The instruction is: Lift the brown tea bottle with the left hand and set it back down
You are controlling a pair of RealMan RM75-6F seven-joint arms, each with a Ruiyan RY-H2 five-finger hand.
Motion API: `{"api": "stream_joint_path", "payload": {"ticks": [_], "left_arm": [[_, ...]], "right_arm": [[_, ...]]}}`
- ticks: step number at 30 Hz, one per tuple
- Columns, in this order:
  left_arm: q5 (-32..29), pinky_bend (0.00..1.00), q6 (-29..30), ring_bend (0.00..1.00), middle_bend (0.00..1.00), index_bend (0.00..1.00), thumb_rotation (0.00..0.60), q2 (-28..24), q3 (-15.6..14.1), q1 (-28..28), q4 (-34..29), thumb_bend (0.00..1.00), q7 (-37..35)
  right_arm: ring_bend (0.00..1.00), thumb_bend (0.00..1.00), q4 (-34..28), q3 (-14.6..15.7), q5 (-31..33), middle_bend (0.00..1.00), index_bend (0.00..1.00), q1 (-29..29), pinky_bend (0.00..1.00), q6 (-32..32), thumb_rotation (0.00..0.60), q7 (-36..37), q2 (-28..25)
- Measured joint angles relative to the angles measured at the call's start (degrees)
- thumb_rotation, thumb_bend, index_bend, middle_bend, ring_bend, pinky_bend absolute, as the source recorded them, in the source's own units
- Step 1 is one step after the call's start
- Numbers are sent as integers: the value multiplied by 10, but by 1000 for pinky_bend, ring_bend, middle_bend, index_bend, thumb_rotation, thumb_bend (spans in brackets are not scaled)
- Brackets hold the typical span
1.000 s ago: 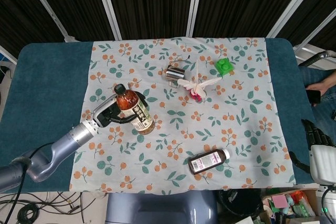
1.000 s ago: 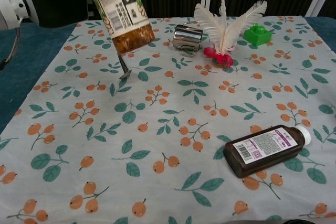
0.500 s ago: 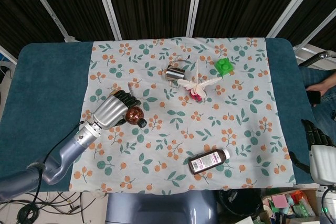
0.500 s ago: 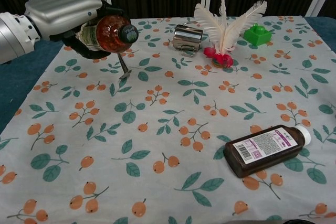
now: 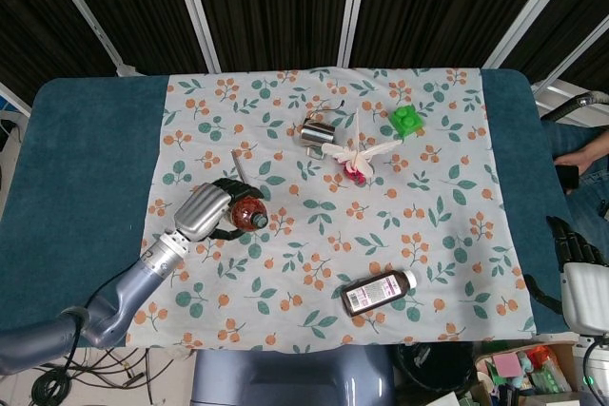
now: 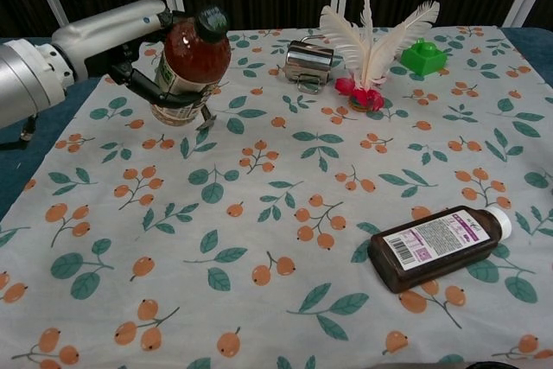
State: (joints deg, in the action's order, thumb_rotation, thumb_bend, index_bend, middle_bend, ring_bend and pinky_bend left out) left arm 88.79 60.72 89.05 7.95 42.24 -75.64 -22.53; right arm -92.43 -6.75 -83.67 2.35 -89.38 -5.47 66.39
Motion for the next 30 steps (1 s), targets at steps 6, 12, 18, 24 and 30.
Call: {"api": "stream_joint_path", "payload": {"ticks": [6,12,18,24,30], "left_arm": [[-33,481,-46,319,387,346,600,-41,4,-2,-68,565,-233],[-39,473,-69,316,379,344,600,-53,-6,-7,-61,560,-319],[-29,443,-75,301,369,342,600,-39,-23,-10,-26,557,-361],[11,442,-46,300,366,341,600,-8,-43,-13,43,557,-436],[37,433,-6,298,366,339,600,35,-60,-19,105,546,-440]], "right_arm": [[176,174,0,-1,1,88,79,0,260,-1,600,0,0],[176,174,-2,-1,3,88,78,-1,261,0,600,1,0],[176,174,-2,-1,2,88,78,-1,260,-2,600,-1,0],[176,175,-1,-2,2,88,79,-1,260,-2,600,-1,0],[176,175,0,-2,2,88,79,-1,260,-3,600,0,0]]}}
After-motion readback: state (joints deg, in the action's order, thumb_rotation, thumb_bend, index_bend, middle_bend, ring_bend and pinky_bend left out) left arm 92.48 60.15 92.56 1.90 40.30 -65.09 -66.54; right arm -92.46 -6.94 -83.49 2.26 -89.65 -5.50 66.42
